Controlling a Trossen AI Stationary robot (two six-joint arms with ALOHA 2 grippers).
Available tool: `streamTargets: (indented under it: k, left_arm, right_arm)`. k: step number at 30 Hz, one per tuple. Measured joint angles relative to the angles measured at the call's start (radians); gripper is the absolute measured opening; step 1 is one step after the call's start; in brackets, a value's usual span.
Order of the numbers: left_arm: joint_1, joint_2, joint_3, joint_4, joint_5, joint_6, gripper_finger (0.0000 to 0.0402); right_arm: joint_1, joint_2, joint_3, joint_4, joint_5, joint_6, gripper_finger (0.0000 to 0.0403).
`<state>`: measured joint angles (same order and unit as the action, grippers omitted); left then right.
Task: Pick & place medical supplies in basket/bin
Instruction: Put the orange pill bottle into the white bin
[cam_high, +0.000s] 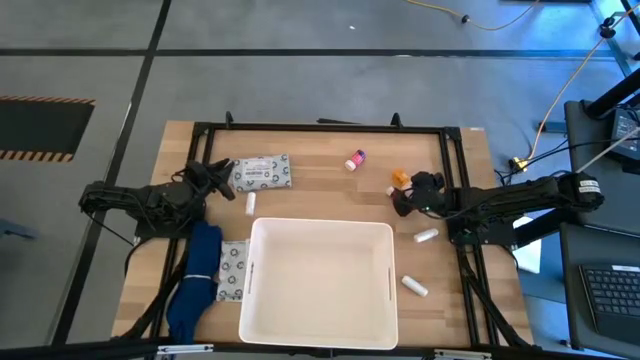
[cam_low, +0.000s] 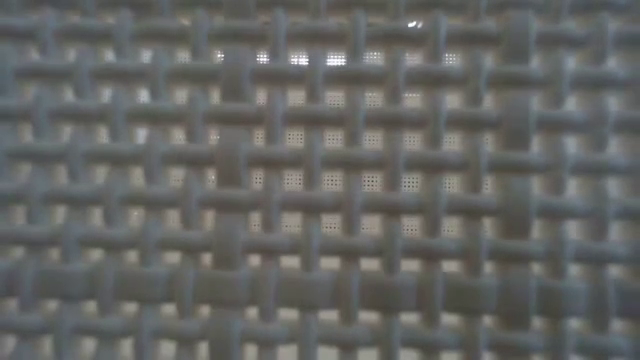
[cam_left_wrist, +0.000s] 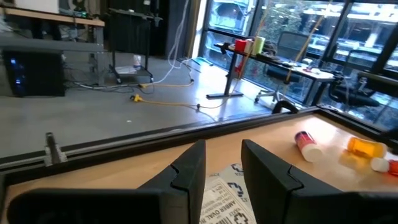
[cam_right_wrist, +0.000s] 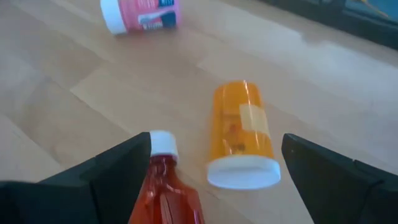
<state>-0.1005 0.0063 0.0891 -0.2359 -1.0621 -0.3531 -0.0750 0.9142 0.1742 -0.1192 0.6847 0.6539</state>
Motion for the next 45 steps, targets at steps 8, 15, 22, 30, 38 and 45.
streamTargets:
  k: [8,15,22,30,38,45]
  left_arm:
    - [0.000,0.000,0.000,-0.001,-0.071,0.000,0.0098]
    - [0.000,0.000,0.000,-0.001,-0.073,0.000,0.0098]
    - [0.000,0.000,0.000,-0.001,-0.094,0.000,0.0098]
    - [0.000,0.000,0.000,-0.001,-0.126,0.000,0.0098]
    - [0.000,0.000,0.000,-0.001,-0.127,0.000,0.0098]
    - [0.000,0.000,0.000,-0.001,-0.127,0.000,0.0098]
  right_arm:
    - [-0.002,0.000,-0.039,0.027,0.002,0.024,0.0362]
    - [-0.022,0.000,-0.085,0.115,0.002,0.020,0.0362]
    - [-0.061,0.000,-0.101,0.124,0.002,0.014,0.0362]
    - [-0.088,0.000,-0.101,0.164,-0.025,-0.059,0.0362]
    - [-0.130,0.020,-0.101,0.169,-0.092,-0.091,0.0362]
    - [-0.148,0.057,-0.101,0.208,-0.104,-0.107,0.0347]
